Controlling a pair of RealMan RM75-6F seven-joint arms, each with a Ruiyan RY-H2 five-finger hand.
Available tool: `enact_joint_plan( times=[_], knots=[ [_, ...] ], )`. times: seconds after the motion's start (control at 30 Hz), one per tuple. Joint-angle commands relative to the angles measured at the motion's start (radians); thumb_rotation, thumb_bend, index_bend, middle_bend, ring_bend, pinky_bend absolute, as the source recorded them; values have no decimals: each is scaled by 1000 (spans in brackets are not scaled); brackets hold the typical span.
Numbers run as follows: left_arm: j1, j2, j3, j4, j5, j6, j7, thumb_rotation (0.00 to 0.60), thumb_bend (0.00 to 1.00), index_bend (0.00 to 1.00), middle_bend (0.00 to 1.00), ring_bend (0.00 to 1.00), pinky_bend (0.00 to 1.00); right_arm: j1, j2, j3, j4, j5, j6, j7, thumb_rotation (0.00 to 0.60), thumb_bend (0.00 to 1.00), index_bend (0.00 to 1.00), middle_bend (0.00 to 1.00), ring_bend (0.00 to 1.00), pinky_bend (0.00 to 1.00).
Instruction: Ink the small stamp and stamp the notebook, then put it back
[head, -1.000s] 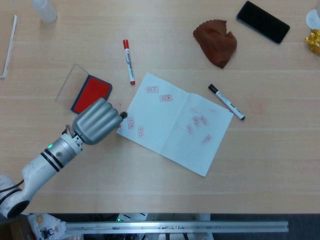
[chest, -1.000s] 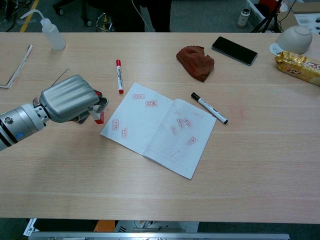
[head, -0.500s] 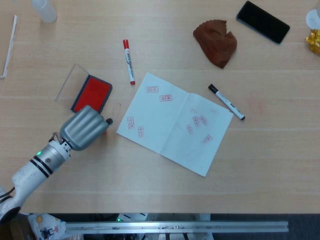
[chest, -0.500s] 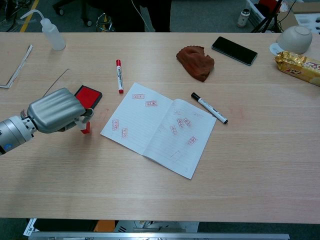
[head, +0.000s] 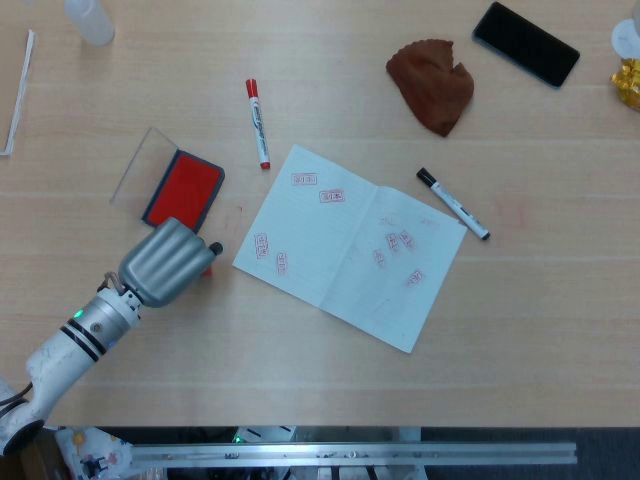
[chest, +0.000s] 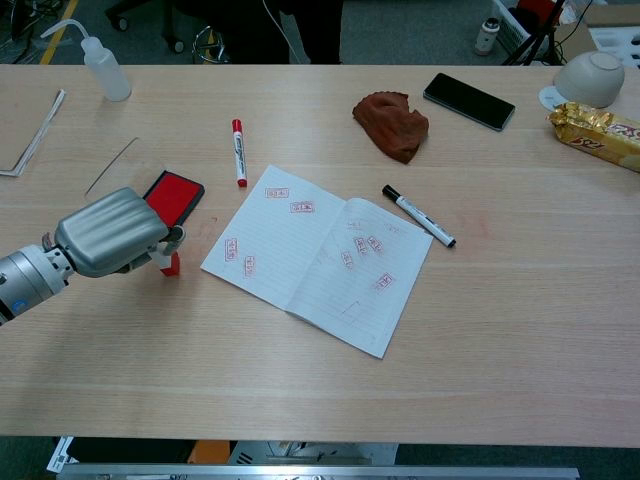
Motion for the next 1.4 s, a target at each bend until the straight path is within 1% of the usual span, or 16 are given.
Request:
enact_joint_plan(
  times=[0.03, 0.47, 0.83, 0.93, 1.07, 1.17, 1.27, 1.4],
  knots=[
    [1, -5, -3, 3, -4, -6, 7, 600, 362, 526, 960, 932, 1000, -1, 0, 0, 0, 0, 1, 0, 600, 181, 60, 144, 89, 177],
    [7, -17, -17, 1, -11, -14, 26, 600, 361, 478, 958, 931, 1000, -7, 4, -1, -2, 2, 9, 1, 600, 181, 60, 151, 89, 177],
    [13, 4, -27, -38, -19, -9, 32, 600, 361, 414, 955, 930, 1000, -10, 7, 0, -3, -4, 19, 5, 600, 181, 60, 151, 89, 178],
    [16, 40, -34, -90, -24, 6, 10, 600, 362, 399, 948, 924, 1000, -10, 11, 2, -5, -4, 21, 6, 600, 181, 60, 151, 89, 178],
    [17, 125, -48, -208, -50, 13, -32, 600, 361, 374, 928, 904, 1000, -7, 22, 6, -10, -2, 16, 7, 600, 181, 60, 151, 89, 178],
    [18, 209, -67, -318, -92, 6, -46, 600, 361, 335, 895, 874, 1000, 0, 31, 8, -13, 3, 2, 15, 600, 181, 60, 151, 89, 178],
    [27, 284, -100, -399, -141, 23, -46, 600, 361, 316, 873, 851, 1000, 11, 39, 8, -9, 10, -25, 31, 600, 182, 60, 152, 89, 178],
    [49, 334, -147, -434, -225, 50, -76, 600, 361, 316, 842, 818, 1000, 25, 44, 7, -3, 16, -57, 44, 600, 183, 60, 168, 89, 178]
  ],
)
